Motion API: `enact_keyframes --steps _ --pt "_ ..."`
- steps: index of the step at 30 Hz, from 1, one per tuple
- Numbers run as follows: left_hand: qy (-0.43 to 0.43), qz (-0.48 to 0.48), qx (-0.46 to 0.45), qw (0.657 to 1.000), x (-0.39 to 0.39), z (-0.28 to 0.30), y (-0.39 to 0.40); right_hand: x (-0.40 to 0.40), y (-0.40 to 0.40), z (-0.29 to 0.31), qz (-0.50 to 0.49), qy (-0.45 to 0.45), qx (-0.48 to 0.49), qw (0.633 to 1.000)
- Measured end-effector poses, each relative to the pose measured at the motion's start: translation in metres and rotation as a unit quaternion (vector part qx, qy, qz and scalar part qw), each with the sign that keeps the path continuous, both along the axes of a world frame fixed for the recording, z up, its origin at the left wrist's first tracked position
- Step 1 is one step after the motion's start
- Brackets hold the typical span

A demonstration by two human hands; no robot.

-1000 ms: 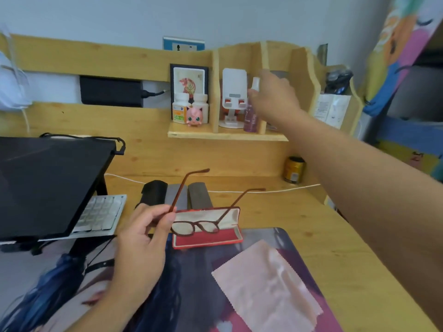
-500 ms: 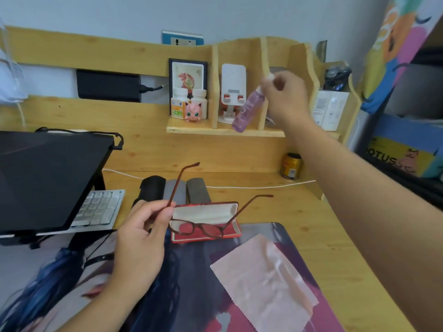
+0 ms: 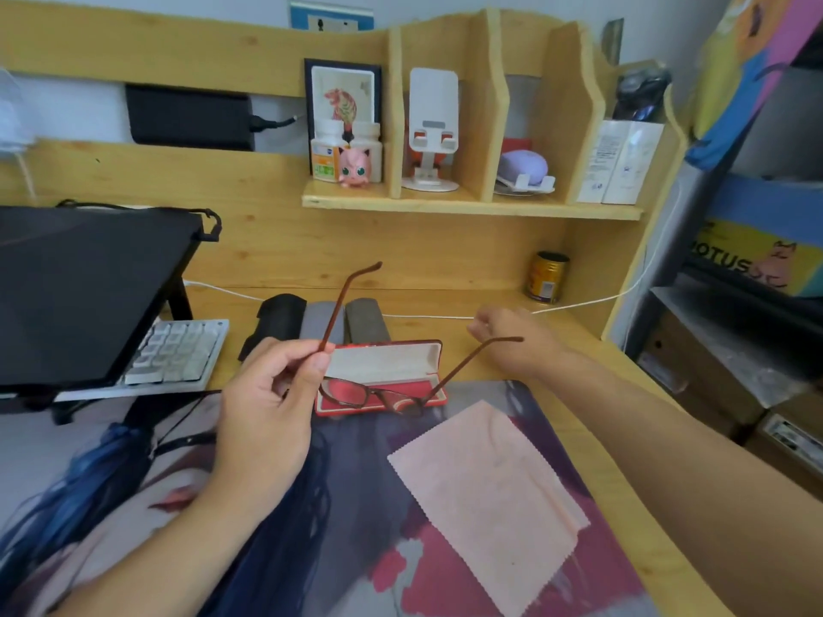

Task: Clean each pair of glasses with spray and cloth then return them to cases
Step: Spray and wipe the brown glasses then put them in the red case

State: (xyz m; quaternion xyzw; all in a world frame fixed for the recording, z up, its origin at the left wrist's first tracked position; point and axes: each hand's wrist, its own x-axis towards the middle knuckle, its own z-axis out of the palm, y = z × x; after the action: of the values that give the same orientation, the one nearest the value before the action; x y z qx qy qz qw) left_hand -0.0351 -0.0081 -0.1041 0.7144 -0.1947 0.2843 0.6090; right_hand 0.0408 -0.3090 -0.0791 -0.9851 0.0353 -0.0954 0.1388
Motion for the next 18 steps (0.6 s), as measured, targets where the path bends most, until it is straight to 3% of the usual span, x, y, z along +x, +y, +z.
enact_keyframes --steps 5,10,14,18 --pt "0.014 -0.009 -0.007 1.0 0.003 -0.002 -0.001 0.018 0.002 -0.006 0.022 0.125 -0.155 0.98" --pt "0.03 -0.017 -0.003 0.999 0.005 -0.005 -0.001 0.03 0.007 0.007 0.036 0.213 -0.229 0.949" --pt "0.039 -0.018 0.003 0.999 0.005 -0.006 -0.001 0.033 0.003 0.026 0.017 0.26 -0.162 0.952" --pt "0.043 -0.017 0.002 0.999 0.004 -0.006 0.0 0.024 -0.005 0.044 0.021 0.236 -0.074 0.969"
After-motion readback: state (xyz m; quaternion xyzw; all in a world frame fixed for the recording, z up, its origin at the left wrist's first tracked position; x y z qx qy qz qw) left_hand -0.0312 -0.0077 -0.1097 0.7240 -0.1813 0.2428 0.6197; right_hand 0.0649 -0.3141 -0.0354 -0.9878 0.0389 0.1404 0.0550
